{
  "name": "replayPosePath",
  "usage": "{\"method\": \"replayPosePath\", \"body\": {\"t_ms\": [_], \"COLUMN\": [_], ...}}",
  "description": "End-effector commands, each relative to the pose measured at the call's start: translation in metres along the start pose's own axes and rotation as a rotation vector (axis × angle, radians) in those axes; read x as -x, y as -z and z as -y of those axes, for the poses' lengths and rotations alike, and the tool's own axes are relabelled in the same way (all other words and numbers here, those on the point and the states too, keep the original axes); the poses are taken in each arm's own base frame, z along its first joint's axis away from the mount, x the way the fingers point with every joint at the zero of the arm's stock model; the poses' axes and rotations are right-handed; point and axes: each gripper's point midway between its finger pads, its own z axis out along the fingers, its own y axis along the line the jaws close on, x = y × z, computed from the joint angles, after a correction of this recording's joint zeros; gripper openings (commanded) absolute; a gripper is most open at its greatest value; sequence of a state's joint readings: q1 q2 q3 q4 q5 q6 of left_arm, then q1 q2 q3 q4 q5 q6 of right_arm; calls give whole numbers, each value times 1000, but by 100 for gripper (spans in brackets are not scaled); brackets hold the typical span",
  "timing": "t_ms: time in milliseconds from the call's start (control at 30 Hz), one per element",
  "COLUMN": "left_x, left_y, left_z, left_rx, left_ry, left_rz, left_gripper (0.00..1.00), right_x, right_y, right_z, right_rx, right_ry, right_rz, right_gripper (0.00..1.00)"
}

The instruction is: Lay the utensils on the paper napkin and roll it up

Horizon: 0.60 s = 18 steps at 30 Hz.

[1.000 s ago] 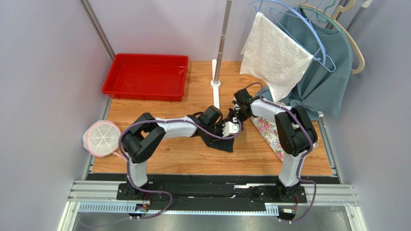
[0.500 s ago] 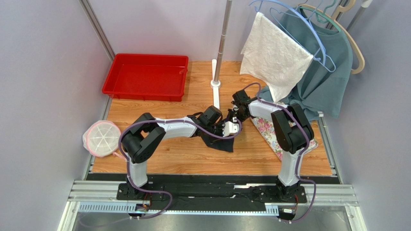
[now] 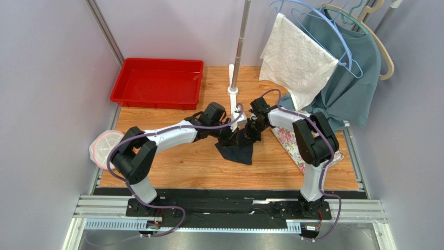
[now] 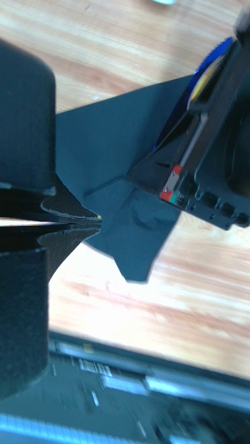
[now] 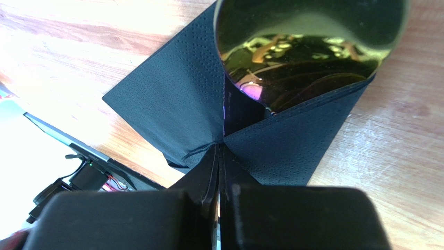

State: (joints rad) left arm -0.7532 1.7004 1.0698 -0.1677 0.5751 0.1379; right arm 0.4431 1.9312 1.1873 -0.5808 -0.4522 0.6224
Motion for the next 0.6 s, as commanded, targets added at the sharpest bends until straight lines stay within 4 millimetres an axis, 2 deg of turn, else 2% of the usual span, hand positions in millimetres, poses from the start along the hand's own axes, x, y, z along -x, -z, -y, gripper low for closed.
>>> {"method": "replayPosePath", "body": {"t_ms": [0, 33, 67, 100, 133, 167, 200, 367, 400, 567], "left_x": [19, 20, 16, 25, 23, 15, 22, 5, 11, 2], "left_y": [13, 12, 11, 10, 8, 6, 4, -16, -17, -35], "left_z": [33, 35, 39, 39, 40, 39, 36, 21, 16, 3], "left_rx": [-105, -126, -145, -173, -211, -216, -230, -210, -214, -197], "left_ry": [256, 301, 430, 475, 547, 692, 710, 885, 879, 957], "left_rz": [56, 57, 48, 91, 97, 83, 125, 98, 135, 133], "left_gripper": [3, 4, 4, 4, 4, 4, 4, 2, 1, 0], "right_x": [-4, -4, -3, -4, -5, -6, -5, -6, -6, -2], "right_y": [-18, -18, -17, -18, -19, -19, -20, -21, -21, -16], "right_z": [19, 18, 17, 17, 18, 17, 16, 10, 9, 8], "right_rx": [-58, -48, -43, -39, -37, -27, -21, 18, 20, 29], "right_ry": [62, 68, 72, 78, 73, 73, 66, 65, 67, 67], "right_rz": [-15, -18, -18, -21, -27, -31, -33, -48, -46, -31], "right_gripper": [0, 0, 0, 0, 0, 0, 0, 0, 0, 0]}}
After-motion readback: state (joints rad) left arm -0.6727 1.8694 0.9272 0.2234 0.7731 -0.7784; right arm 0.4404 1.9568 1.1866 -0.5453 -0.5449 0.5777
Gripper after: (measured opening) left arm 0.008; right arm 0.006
